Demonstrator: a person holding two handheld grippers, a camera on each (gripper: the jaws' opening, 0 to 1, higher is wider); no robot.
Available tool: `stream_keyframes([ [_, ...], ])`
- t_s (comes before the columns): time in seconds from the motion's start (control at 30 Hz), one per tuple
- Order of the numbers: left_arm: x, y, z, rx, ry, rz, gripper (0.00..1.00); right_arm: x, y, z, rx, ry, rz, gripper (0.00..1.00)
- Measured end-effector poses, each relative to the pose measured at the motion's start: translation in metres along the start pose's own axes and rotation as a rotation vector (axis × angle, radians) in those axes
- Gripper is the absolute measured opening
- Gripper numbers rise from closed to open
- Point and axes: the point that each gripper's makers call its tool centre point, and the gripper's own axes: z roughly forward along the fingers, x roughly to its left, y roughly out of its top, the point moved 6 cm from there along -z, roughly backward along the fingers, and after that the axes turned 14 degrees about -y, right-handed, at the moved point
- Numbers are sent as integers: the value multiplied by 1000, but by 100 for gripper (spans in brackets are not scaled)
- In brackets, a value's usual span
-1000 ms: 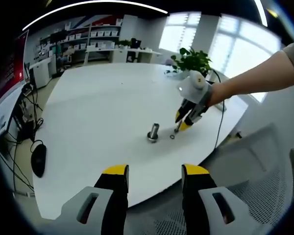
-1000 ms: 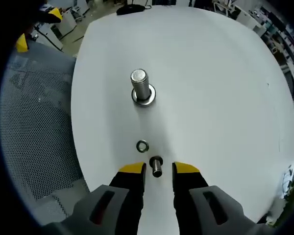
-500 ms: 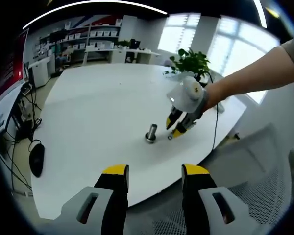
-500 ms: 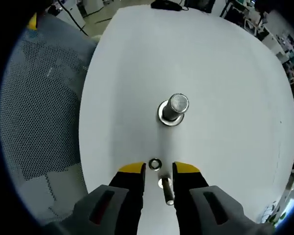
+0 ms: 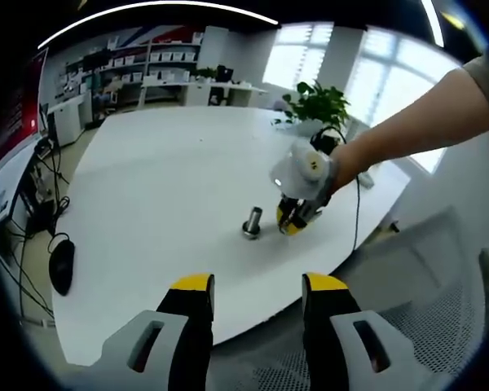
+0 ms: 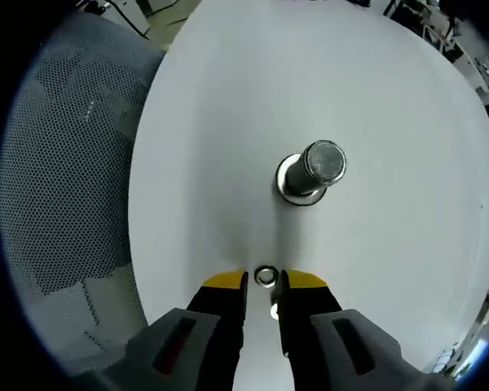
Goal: Place the washer onto the threaded stud by aligning its center hole with the stud, sliding it down to the base, and recovering from edge contact or off-axis alignment until the washer reaches the visible bottom stop.
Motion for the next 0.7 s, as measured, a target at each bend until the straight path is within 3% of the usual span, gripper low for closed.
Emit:
stream_keyframes([
  [0.7, 2, 0, -1, -2, 21, -9, 41, -4, -4, 1, -9, -29, -4, 16],
])
